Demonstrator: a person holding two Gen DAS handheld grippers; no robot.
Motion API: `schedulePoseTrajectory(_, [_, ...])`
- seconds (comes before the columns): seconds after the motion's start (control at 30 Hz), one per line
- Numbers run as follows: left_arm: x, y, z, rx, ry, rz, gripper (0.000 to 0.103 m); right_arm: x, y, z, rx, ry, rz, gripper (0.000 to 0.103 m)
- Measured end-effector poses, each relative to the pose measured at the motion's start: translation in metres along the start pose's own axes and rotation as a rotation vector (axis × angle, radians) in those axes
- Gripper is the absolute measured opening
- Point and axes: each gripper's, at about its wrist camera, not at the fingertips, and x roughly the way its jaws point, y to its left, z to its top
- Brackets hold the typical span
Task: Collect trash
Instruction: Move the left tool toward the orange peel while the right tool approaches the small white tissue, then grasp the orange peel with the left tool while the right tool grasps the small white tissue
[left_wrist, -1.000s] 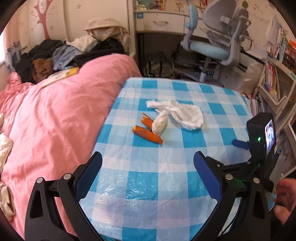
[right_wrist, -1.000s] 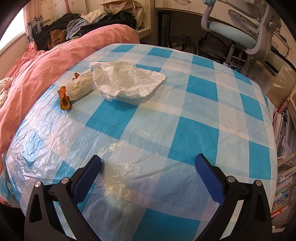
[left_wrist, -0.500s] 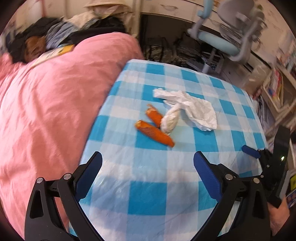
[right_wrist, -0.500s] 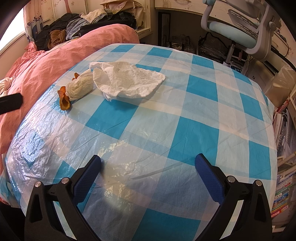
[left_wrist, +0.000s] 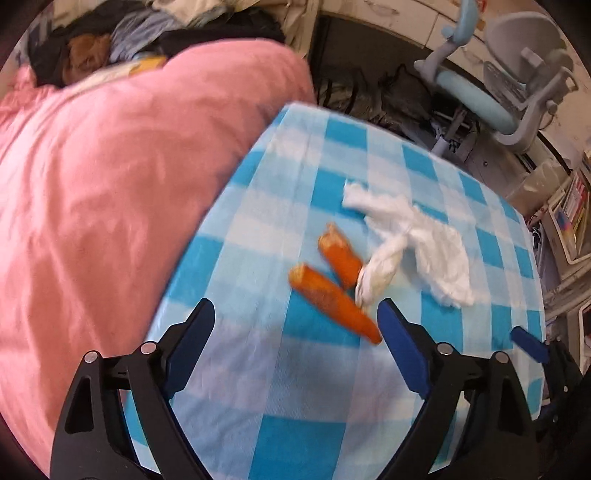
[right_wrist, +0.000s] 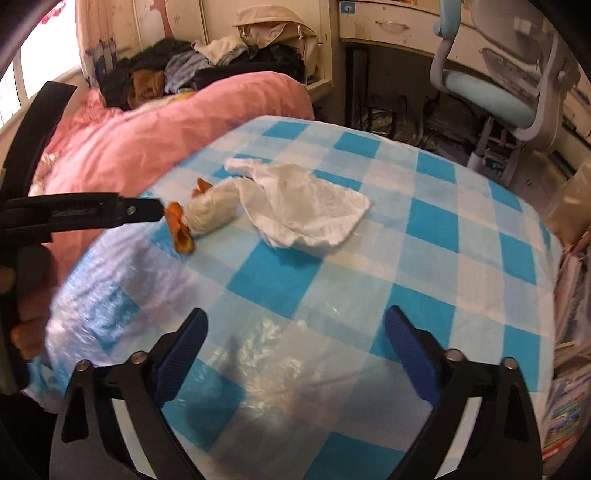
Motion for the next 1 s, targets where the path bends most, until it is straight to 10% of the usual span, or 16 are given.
schedulePoseTrajectory(0.3, [0.033, -0.016, 0.003, 0.042, 0.095, 0.035, 0.079, 0.014, 0.007, 0.01, -0.001, 0.034, 0.079, 0.072])
schedulePoseTrajectory(0.57, [0.033, -0.018, 0.006, 0.197, 0.134, 0.076, 0.024, 0.028, 0.023, 0.019, 0.004, 0.051, 0.157, 0.068])
schedulePoseTrajectory(1.0, [0.03, -0.007, 0.015, 0.224, 0.144, 0.052, 0.024, 0.051, 0.06, 0.032, -0.073, 0.044, 0.183, 0.063])
